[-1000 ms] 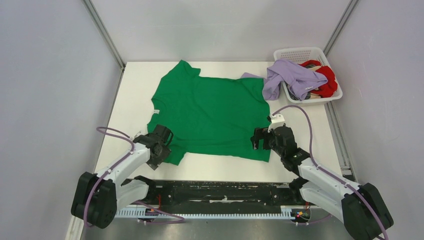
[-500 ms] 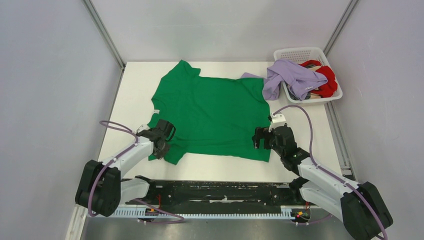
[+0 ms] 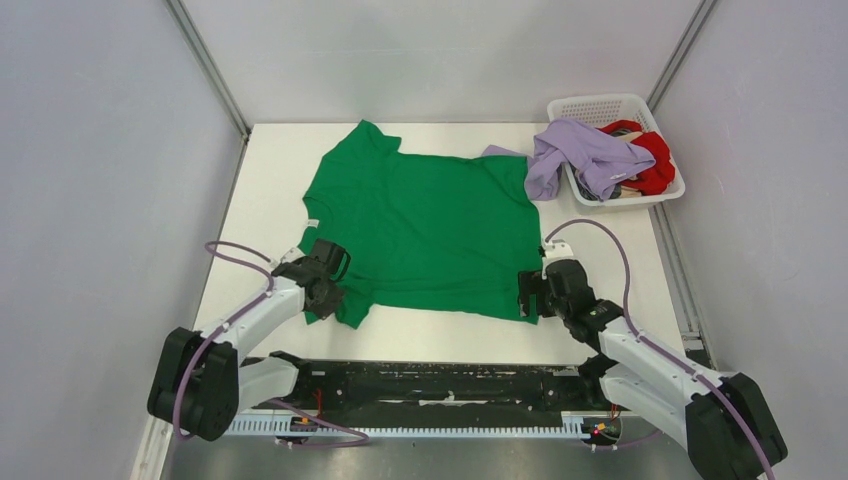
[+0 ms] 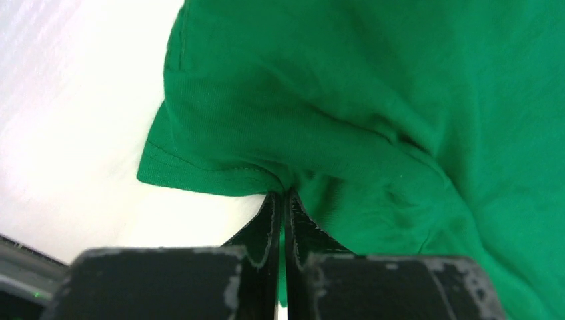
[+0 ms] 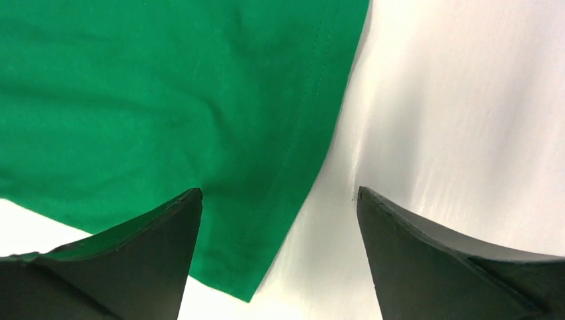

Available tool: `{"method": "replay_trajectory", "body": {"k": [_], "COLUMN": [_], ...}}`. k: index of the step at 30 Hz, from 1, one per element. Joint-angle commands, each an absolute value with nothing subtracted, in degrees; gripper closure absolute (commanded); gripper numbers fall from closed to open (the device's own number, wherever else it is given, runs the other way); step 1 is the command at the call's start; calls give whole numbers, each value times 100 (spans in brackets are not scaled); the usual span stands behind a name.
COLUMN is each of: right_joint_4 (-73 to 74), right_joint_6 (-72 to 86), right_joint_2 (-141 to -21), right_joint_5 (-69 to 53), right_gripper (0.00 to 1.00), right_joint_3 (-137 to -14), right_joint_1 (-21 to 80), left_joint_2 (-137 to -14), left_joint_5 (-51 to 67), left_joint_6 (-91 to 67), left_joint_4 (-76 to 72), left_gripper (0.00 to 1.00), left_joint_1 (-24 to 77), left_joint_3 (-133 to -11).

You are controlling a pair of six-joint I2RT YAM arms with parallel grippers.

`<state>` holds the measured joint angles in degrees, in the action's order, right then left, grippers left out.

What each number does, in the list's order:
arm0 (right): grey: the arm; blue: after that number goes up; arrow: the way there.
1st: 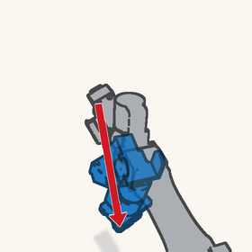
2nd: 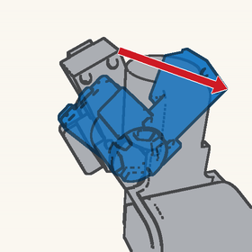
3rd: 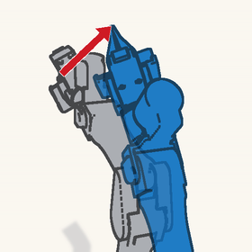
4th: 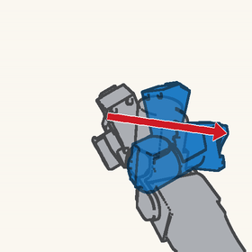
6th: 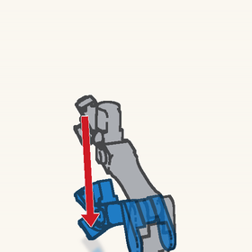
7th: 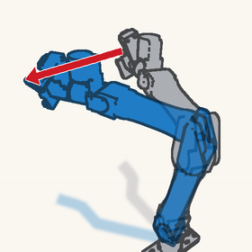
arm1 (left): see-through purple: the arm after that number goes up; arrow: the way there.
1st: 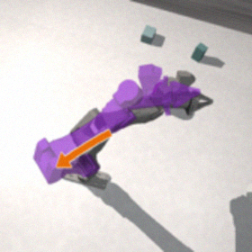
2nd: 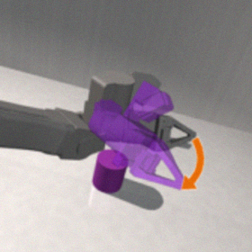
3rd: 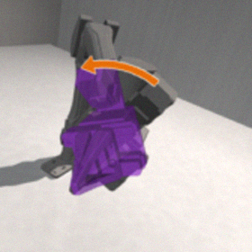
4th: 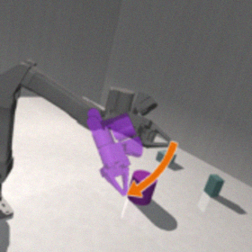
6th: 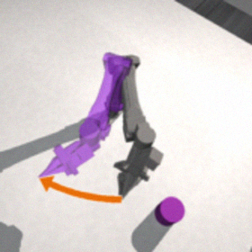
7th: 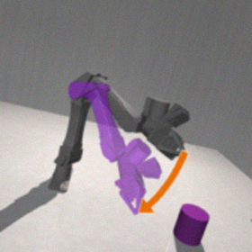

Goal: Fold and stack the t-shirts
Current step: Grab the side of the flattened tshirt closest away from the robot with both arms, then fold the flattened tshirt in 1/3 of the way

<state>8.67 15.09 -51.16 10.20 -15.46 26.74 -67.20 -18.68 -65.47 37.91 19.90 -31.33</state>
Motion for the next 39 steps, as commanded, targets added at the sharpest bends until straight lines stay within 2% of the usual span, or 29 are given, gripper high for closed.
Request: {"method": "replay_trajectory", "body": {"k": [1, 7, 17, 22, 26, 28, 30, 31, 39], "right_joint_4": [1660, 2635, 2605, 2547, 2641, 2626, 2624, 2666, 3977], "right_joint_6": [1428, 1270, 1315, 1329, 1365, 1344, 1306, 1304, 1542], "right_joint_2": [-5053, -4983, -5348, -5616, -5711, -5660, -5594, -5554, -5089], "right_joint_5": [41, 252, 935, 1057, 1146, 933, 585, 495, 85], "right_gripper": [15, 19, 33, 51, 62, 75, 95, 100, 100], "right_joint_3": [-1920, -2322, -2281, -2261, -2261, -2225, -2186, -2158, -2417], "right_joint_1": [2679, 3127, 3560, 3645, 3672, 3683, 3711, 3737, 4356], "left_joint_2": [-6284, -5744, -5389, -5235, -5134, -5095, -5037, -4974, -4553], "left_joint_5": [-1521, -1543, -1463, -1415, -1409, -1364, -1369, -1330, -1157], "left_joint_6": [-6278, -6331, -6378, -6416, -6441, -6430, -6439, -6435, -6699], "left_joint_4": [4557, 5292, 5776, 5863, 5873, 5909, 5982, 5973, 6490], "left_gripper": [98, 98, 98, 98, 98, 98, 98, 98, 98], "left_joint_1": [2019, 2030, 2065, 2063, 2059, 2065, 2062, 2061, 2108], "left_joint_3": [-3167, -3339, -3424, -3414, -3397, -3393, -3374, -3346, -3427]}}
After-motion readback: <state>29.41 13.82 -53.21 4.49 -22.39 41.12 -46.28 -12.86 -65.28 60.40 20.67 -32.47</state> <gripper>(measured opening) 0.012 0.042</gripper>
